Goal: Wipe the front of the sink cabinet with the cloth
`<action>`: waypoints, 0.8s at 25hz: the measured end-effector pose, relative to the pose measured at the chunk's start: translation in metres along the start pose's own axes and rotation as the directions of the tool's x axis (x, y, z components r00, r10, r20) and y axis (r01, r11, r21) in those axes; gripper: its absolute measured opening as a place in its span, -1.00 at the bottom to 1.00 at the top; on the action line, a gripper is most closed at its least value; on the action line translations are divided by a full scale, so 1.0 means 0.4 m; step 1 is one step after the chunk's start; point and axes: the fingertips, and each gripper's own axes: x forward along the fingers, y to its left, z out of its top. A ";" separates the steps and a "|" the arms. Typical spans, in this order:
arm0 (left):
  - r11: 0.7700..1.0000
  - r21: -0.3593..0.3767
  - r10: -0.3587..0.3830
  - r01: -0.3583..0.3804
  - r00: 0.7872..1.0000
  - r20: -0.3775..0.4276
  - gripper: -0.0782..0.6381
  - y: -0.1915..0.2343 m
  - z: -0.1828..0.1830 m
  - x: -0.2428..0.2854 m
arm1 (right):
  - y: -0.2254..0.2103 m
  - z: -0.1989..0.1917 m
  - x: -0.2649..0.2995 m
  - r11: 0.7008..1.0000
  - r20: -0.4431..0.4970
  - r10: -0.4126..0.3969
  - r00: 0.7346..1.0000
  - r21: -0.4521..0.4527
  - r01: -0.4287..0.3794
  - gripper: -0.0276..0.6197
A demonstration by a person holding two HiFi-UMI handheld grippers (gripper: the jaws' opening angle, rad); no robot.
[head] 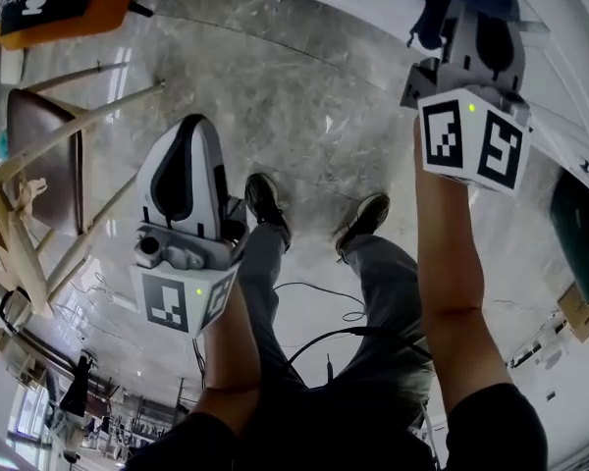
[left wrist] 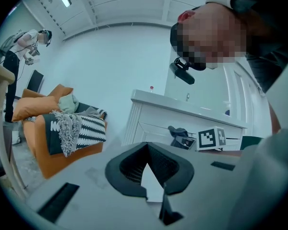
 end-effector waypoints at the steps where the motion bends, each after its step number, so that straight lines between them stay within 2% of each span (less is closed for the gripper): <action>1: 1.000 0.000 -0.001 0.001 1.000 -0.001 -0.77 -0.001 -0.001 0.000 | 0.049 0.006 0.028 0.999 0.012 0.038 0.999 -0.002 -0.038 -0.83; 5: 1.000 0.016 -0.015 0.015 1.000 0.005 -0.77 -0.017 0.008 -0.002 | 0.271 0.022 0.142 0.979 0.023 0.203 0.979 -0.026 -0.202 -0.83; 7: 1.000 0.018 -0.014 0.014 1.000 0.002 -0.77 -0.017 0.003 -0.004 | 0.348 0.008 0.189 0.966 0.020 0.256 0.966 -0.041 -0.255 -0.83; 10: 1.000 0.015 0.000 0.000 1.000 -0.002 -0.77 -0.013 -0.004 -0.008 | 0.387 -0.098 0.216 0.956 -0.056 0.289 0.956 -0.029 -0.291 -0.83; 13: 1.000 0.020 0.009 -0.009 1.000 -0.006 -0.77 -0.007 -0.005 -0.012 | 0.337 -0.301 0.206 0.967 -0.199 0.251 0.947 0.006 -0.255 -0.83; 16: 1.000 0.028 0.013 -0.013 1.000 -0.011 -0.77 0.002 -0.010 -0.015 | 0.256 -0.509 0.171 0.974 -0.324 0.201 0.925 -0.034 -0.224 -0.83; 18: 0.999 0.029 0.019 -0.018 1.000 -0.015 -0.77 0.002 -0.018 -0.012 | 0.178 -0.602 0.131 0.980 -0.376 0.156 0.913 -0.060 -0.192 -0.83; 20: 0.999 0.026 0.019 -0.019 1.000 -0.019 -0.77 -0.006 -0.033 -0.001 | 0.077 -0.656 0.079 0.989 -0.406 0.086 0.910 -0.073 -0.126 -0.83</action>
